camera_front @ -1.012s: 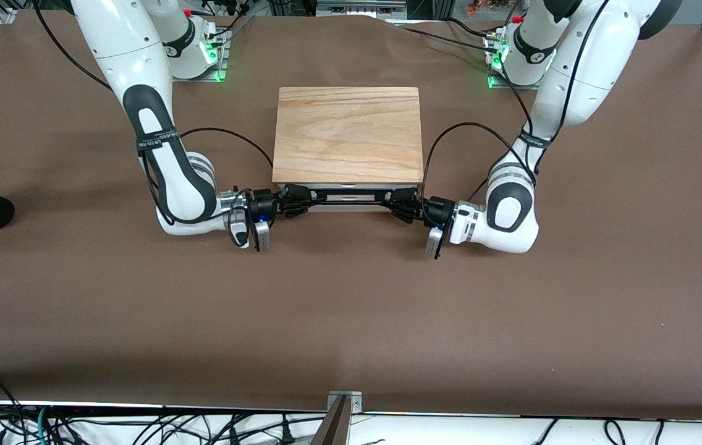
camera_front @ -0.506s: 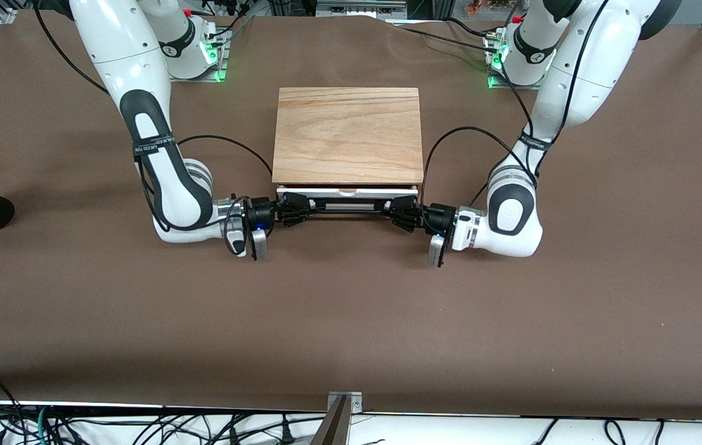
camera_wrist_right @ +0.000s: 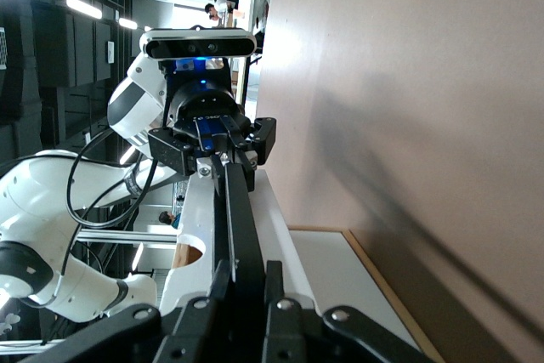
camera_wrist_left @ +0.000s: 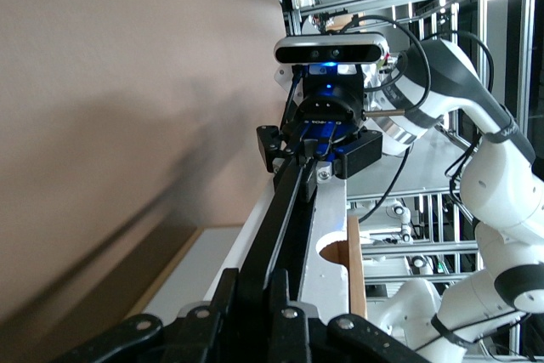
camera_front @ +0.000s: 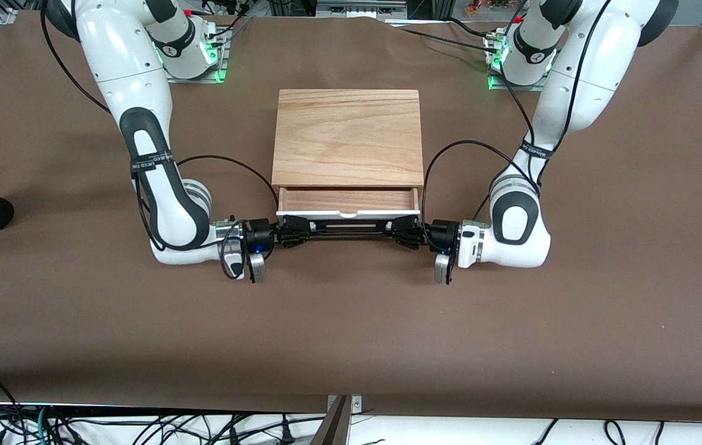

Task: Pull top drawer with both arms simultaneously
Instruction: 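Pull the handle outward with both grippers, sliding the drawer open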

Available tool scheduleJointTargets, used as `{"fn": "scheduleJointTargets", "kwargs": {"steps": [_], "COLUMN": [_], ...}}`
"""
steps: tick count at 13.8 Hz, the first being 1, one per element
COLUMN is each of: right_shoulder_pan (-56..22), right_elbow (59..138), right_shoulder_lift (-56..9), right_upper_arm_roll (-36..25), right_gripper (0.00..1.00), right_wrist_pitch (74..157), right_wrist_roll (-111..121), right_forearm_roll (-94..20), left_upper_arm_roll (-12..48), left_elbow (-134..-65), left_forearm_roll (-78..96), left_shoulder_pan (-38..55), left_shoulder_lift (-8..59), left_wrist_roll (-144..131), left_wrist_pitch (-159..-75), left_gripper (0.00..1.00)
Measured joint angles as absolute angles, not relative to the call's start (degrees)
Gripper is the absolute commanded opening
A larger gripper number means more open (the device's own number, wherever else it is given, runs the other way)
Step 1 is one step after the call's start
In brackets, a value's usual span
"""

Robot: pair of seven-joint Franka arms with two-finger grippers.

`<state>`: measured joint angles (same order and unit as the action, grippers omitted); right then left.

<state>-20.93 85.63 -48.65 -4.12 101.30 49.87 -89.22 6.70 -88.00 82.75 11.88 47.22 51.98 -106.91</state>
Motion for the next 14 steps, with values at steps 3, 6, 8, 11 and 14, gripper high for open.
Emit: {"fn": "scheduleJointTargets", "kwargs": {"steps": [3, 6, 8, 11, 14], "right_shoulder_pan": [-20.37, -20.04, -19.98, -19.87, -19.76], "right_elbow": [81.36, 78.65, 78.16, 77.54, 76.51], "right_shoulder_lift": [-51.44, -53.04, -53.29, -53.95, -54.54], "right_upper_arm_roll": [-4.13, -4.14, -4.15, -4.18, -4.18], "right_gripper": [0.0, 0.0, 0.0, 0.0, 0.06], "right_wrist_pitch": [101.46, 102.36, 103.55, 104.49, 104.73], "right_wrist_roll": [48.9, 48.14, 47.96, 47.97, 47.94], "right_forearm_roll": [-90.94, -92.11, -93.35, -95.76, -96.21], "left_upper_arm_roll": [6.03, 5.53, 5.19, 4.52, 3.68], "left_elbow": [-83.84, -79.53, -76.36, -72.2, -69.43], "left_forearm_roll": [82.74, 82.71, 82.71, 82.65, 82.45], "left_shoulder_pan": [12.19, 12.36, 12.51, 12.84, 13.25], "left_shoulder_lift": [49.28, 51.7, 53.52, 55.86, 57.35], "left_wrist_roll": [50.53, 48.89, 47.6, 45.57, 44.21], "left_wrist_pitch": [-107.67, -107.61, -107.29, -106.63, -105.68], "left_gripper": [0.15, 0.15, 0.14, 0.14, 0.14]}}
